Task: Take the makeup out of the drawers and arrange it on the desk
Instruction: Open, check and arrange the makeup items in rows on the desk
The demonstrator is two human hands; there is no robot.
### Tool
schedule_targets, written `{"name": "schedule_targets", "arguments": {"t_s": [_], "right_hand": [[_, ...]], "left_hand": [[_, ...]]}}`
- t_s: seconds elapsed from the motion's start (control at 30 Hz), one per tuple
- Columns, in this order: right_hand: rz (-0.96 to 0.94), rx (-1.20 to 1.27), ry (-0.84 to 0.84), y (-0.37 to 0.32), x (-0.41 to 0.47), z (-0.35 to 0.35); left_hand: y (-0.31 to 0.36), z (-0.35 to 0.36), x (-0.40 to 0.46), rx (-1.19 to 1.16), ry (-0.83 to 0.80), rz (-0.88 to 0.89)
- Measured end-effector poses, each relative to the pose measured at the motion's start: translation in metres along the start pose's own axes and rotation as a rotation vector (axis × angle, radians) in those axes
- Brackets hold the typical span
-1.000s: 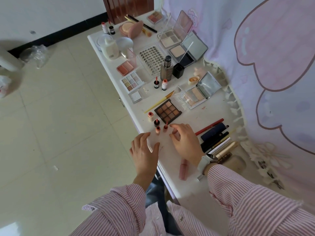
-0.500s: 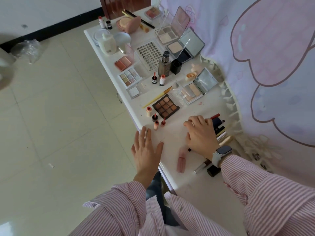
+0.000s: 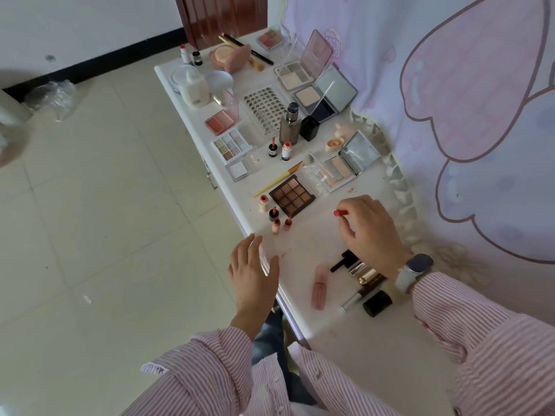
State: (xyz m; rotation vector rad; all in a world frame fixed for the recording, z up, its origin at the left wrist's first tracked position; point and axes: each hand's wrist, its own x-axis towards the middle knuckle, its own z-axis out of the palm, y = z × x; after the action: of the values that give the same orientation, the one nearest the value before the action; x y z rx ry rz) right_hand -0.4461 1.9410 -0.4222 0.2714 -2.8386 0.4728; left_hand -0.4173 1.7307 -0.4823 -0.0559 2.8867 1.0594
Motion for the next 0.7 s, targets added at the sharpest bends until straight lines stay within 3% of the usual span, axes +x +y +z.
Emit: {"name": "schedule_targets", "arguments": {"t_s": [0.1, 0.2, 0.27, 0.4, 0.57, 0.7], "right_hand": [[0.385, 0.553, 0.084, -0.018, -0.001, -0.025], [0.788, 1.045, 0.129, -0.033, -0.002, -0.037], [0.917, 1.260, 0.099, -0.042, -0.006, -0.041], [0.874, 1.117, -0.063, -0.053, -0.017, -0.037], [0.892, 1.002, -0.124, -0.053, -0.022, -0.035], [0.838, 0.987, -0.157, -0.054, -0.026, -0.034]], "left_hand": [[0.010, -0.007, -0.008, -0.166, 0.142, 0.095], [0.032, -0.015, -0.015, -0.284, 0.047, 0.174], [0.044, -0.015, -0.019, -0.245, -0.018, 0.285], [0.064, -0.020, -0.019, -0.233, -0.199, 0.337], [0.063, -0.018, -0.019, -0.163, -0.078, 0.392], [0.063, -0.019, -0.018, -0.102, -0.069, 0.316]]}}
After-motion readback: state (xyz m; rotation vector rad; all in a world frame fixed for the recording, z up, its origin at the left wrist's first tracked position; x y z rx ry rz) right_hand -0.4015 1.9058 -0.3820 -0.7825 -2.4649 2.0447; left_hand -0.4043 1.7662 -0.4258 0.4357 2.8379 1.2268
